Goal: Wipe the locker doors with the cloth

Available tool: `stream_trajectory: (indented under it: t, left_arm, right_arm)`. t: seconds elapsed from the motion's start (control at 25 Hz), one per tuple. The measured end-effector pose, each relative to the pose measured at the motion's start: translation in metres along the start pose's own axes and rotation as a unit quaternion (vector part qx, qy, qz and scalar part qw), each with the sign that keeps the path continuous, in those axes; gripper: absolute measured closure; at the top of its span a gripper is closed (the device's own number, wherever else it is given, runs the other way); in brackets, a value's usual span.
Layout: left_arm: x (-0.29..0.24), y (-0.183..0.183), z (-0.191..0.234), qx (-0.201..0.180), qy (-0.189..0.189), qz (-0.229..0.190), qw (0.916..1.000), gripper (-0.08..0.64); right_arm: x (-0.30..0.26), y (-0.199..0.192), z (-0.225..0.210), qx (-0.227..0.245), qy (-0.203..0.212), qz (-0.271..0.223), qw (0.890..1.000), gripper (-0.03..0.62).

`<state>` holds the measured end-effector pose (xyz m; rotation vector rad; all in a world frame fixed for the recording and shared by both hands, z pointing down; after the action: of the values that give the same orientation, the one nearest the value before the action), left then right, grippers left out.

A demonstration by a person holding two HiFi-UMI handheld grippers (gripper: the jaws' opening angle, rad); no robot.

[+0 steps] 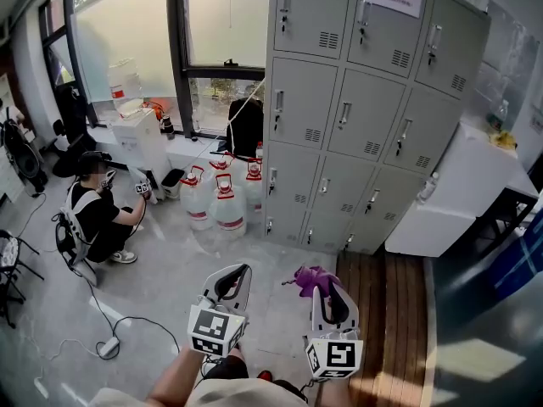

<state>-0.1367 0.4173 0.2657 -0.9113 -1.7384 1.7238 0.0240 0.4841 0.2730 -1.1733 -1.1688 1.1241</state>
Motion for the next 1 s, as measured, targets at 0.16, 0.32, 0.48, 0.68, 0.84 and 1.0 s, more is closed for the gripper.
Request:
stream_trajectory:
  t: [0.16,0.32,0.48,0.68,0.84,1.0]
  left_arm:
    - [-0.018,-0.004,0.014,0.001,0.005,0.003,1.0,0.534]
    - [-0.047,-0.006,0.038,0.002,0.008,0.004,1.0,0.534]
    - [-0.09,-0.005,0.068,0.004,0.005,0.004,1.0,0.534]
    - [-0.149,-0.002,0.11,0.008,-0.006,0.009,0.9999,0.532]
    - [-0.195,-0.002,0.147,0.012,-0.013,0.016,0.9997,0.532]
    - [-0.239,-0.004,0.186,0.017,-0.016,0.021,0.9995,0.534]
  right_arm:
    - [-0.022,-0.007,-0.003,-0.004,0.003,0.003,1.0,0.497]
    - [-0.057,-0.014,-0.007,-0.005,0.004,0.005,1.0,0.497]
    - [-0.106,-0.02,-0.015,-0.005,0.0,0.009,1.0,0.497]
    - [-0.178,-0.024,-0.018,-0.007,-0.002,0.017,1.0,0.497]
    - [-0.236,-0.029,-0.021,-0.009,-0.005,0.025,1.0,0.497]
    - [-0.294,-0.034,-0.023,-0.007,-0.006,0.03,0.999,0.497]
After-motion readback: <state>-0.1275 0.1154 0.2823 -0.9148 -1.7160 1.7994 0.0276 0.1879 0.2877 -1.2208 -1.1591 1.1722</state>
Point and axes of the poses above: the fingertips, and each gripper's own axes: x backward along the fingers, z to its left, y out of its top, the point moved 1 cm from there along x, backward along the fingers, and after that the axes turned 3 degrees about -z, right-handed, at the moved point
